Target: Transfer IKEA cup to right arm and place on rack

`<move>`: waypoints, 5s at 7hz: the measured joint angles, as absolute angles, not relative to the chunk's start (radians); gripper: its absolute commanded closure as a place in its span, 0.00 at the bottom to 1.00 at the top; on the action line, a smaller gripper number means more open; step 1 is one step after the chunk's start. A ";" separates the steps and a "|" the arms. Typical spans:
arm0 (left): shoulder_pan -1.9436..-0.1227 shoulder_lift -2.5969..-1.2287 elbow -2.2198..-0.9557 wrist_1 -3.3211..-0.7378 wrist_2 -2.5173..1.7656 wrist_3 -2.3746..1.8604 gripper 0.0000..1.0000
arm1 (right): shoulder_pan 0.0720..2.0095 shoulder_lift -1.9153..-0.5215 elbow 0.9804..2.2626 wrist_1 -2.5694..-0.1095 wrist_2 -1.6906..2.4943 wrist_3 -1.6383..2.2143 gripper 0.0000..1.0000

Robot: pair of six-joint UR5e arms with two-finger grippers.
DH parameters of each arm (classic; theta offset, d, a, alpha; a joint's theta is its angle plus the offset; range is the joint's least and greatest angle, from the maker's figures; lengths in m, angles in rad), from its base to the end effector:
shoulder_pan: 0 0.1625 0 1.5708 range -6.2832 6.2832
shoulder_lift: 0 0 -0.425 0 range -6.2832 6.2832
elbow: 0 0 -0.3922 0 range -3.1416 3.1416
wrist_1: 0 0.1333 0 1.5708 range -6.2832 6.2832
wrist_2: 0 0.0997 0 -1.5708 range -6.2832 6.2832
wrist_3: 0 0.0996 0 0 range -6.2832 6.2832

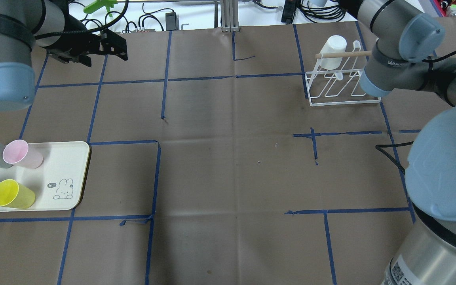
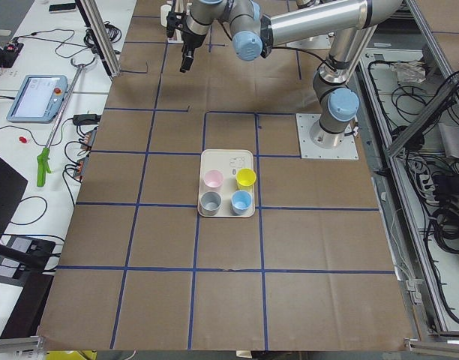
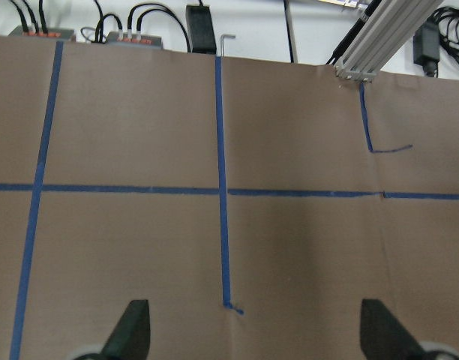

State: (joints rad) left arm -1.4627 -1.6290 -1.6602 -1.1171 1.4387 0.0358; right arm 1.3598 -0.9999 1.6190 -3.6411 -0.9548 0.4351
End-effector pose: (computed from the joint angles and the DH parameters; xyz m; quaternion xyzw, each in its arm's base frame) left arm -0.0876 -0.5501 0.4650 0.0256 -0.9859 0.1564 0.0541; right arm 0.0522 -0.6674 0.3818 0.0356 0.7399 -0.6030 0.2961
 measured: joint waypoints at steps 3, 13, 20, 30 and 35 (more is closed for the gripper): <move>-1.522 -1.621 -1.526 -1.483 1.559 -0.057 0.01 | 1.200 -1.000 1.622 -3.639 -0.899 -0.002 0.76; -1.549 -1.621 -1.529 -1.488 1.579 -0.054 0.01 | 1.087 -0.875 1.718 -3.635 -0.758 -0.217 0.78; -1.549 -1.626 -1.535 -1.480 1.591 -0.063 0.01 | 1.084 -0.866 1.751 -3.628 -0.720 -0.206 0.00; -1.549 -1.626 -1.536 -1.479 1.592 -0.054 0.01 | 1.294 -1.305 1.693 -2.688 -1.251 -0.273 0.00; -1.549 -1.626 -1.536 -1.479 1.591 -0.054 0.01 | 1.461 -1.443 1.585 -1.784 -1.344 -0.270 0.00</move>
